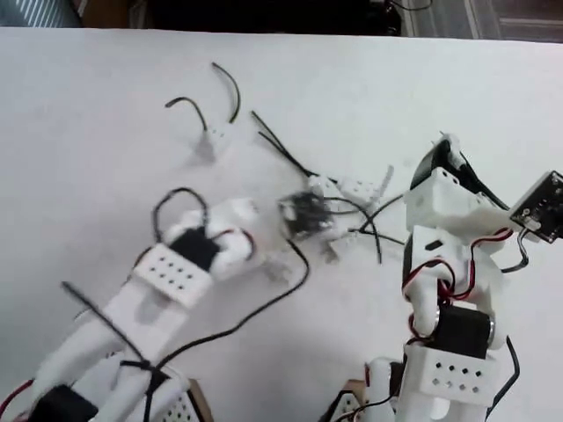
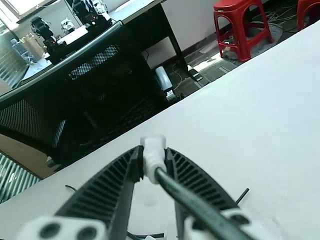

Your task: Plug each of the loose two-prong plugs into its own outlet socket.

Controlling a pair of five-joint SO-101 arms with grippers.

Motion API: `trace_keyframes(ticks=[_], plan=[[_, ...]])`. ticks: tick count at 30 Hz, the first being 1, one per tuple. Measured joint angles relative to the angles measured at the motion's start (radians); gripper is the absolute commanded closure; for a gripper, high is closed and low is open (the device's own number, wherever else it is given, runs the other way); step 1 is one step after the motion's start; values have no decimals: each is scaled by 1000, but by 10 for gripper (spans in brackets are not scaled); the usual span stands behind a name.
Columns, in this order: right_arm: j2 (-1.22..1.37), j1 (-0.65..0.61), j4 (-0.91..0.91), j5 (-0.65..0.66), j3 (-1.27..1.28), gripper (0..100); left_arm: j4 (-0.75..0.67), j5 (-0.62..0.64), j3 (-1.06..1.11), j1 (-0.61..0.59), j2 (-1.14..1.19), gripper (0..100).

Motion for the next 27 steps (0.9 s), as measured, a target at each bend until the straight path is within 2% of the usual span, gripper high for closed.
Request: trace_keyframes(ticks=[4,9,14,19,22,27], plan=[[2,-31,0,6,28,981,0,-5,83,-158,-103,977],[0,-97,0,51,35,981,5,-87,160,-310,-137,973],[0,-118,0,52,43,981,86,-181,219,-333,-140,944],[0,-121,0,52,43,981,201,-192,221,-333,-140,784],[0,-121,0,52,43,981,221,-138,221,-333,-141,717],[0,-121,0,52,43,981,219,-64,221,-350,-141,708]])
